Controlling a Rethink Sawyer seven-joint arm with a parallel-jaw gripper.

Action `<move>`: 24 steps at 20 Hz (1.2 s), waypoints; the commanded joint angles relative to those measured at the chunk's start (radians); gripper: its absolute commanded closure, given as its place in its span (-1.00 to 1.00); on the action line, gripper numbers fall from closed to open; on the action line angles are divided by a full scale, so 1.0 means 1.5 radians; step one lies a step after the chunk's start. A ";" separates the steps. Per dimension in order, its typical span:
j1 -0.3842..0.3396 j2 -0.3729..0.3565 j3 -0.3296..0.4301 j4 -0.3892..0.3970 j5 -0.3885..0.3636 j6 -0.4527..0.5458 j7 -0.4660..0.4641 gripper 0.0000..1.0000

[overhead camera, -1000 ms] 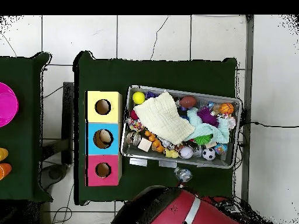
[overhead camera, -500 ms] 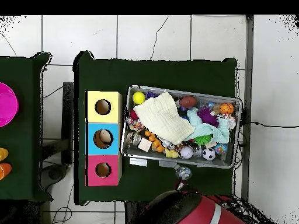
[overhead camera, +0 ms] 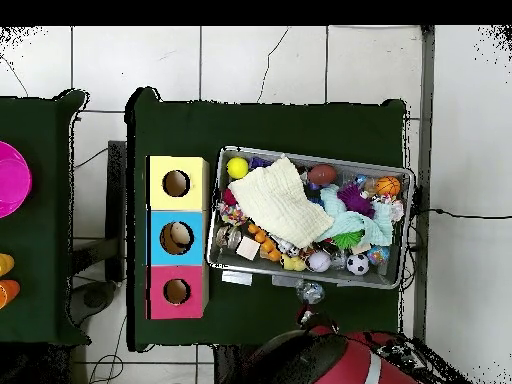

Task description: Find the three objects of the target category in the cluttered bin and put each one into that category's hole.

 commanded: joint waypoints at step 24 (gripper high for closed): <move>-0.018 -0.052 0.142 0.005 -0.044 -0.056 0.041 -1.00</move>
